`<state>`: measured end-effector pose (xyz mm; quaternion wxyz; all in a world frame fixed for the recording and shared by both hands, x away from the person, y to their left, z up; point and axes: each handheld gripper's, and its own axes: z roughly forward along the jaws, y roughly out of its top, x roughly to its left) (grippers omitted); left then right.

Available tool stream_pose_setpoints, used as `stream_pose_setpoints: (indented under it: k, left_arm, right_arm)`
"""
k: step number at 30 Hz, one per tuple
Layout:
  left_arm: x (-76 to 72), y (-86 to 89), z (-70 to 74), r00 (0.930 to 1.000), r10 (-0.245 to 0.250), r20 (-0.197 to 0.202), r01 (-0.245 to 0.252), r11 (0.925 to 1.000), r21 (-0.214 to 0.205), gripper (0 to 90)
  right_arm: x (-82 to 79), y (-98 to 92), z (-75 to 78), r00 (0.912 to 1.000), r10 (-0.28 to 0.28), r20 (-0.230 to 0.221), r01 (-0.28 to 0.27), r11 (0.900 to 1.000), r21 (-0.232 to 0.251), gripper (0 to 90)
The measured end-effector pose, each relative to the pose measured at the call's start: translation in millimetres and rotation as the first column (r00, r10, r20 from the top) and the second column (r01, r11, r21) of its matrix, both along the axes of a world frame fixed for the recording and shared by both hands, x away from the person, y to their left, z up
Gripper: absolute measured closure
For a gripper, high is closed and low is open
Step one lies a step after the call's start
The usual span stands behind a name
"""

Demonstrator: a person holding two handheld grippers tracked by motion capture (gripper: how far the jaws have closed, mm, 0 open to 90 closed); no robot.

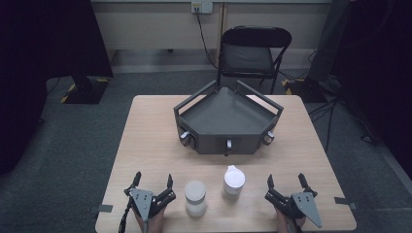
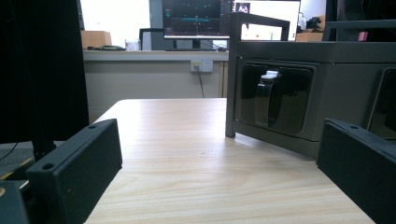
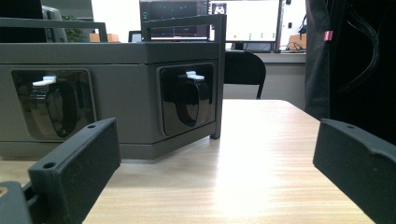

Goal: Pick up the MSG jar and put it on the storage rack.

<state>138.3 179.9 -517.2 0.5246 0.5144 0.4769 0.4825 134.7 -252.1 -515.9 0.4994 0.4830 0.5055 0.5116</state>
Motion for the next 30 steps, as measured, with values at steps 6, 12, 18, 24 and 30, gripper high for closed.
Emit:
stream_pose_setpoints:
  k: [6,12,18,24,30]
  left_arm:
    - [0.0,-0.2,0.0,1.0000,0.001,0.000,-0.001,1.0000,-0.001,0.0]
    - [-0.1,1.0,0.0,1.0000,-0.006,0.000,0.006,1.0000,0.000,0.0]
    - [-0.2,0.8,0.0,1.0000,-0.005,0.000,0.005,1.0000,0.000,0.0]
    - [-0.1,0.3,0.0,1.0000,-0.002,0.000,0.002,1.0000,-0.001,0.0]
    - [-0.2,-0.4,0.0,1.0000,0.002,0.000,-0.002,1.0000,-0.001,0.0]
  right_arm:
    - [-0.2,1.9,0.2,0.9999,-0.013,-0.001,0.013,0.9999,0.000,0.0]
    - [-0.3,2.6,0.1,0.9999,-0.017,-0.001,0.017,0.9999,0.000,0.0]
    - [-0.2,3.8,0.1,0.9997,-0.025,-0.001,0.025,0.9997,0.000,0.0]
    - [-0.3,4.0,0.1,0.9997,-0.025,-0.001,0.025,0.9997,0.000,0.0]
    - [-0.2,4.2,0.1,0.9996,-0.027,-0.001,0.027,0.9996,0.000,0.0]
